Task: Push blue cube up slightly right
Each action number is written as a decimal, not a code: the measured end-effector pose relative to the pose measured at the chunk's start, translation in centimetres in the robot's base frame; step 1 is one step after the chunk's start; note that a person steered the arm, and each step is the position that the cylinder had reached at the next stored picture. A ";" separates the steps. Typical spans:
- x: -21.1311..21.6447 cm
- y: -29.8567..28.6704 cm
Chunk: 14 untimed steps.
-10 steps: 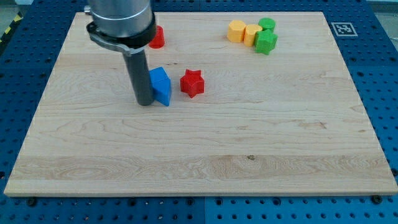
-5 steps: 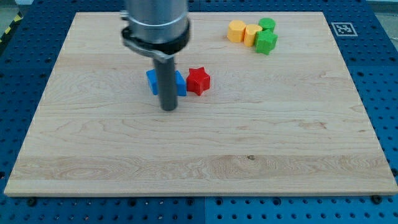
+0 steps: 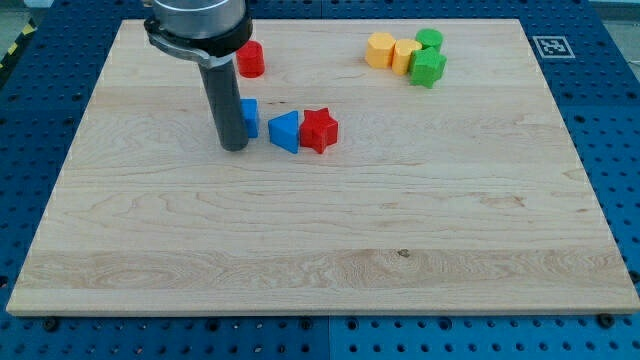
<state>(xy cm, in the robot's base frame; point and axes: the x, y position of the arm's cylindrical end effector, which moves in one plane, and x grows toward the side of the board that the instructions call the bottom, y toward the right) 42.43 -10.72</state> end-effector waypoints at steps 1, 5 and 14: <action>-2.4 0.0; -6.2 -4.0; -8.0 -3.6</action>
<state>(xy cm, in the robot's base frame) 34.46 -14.29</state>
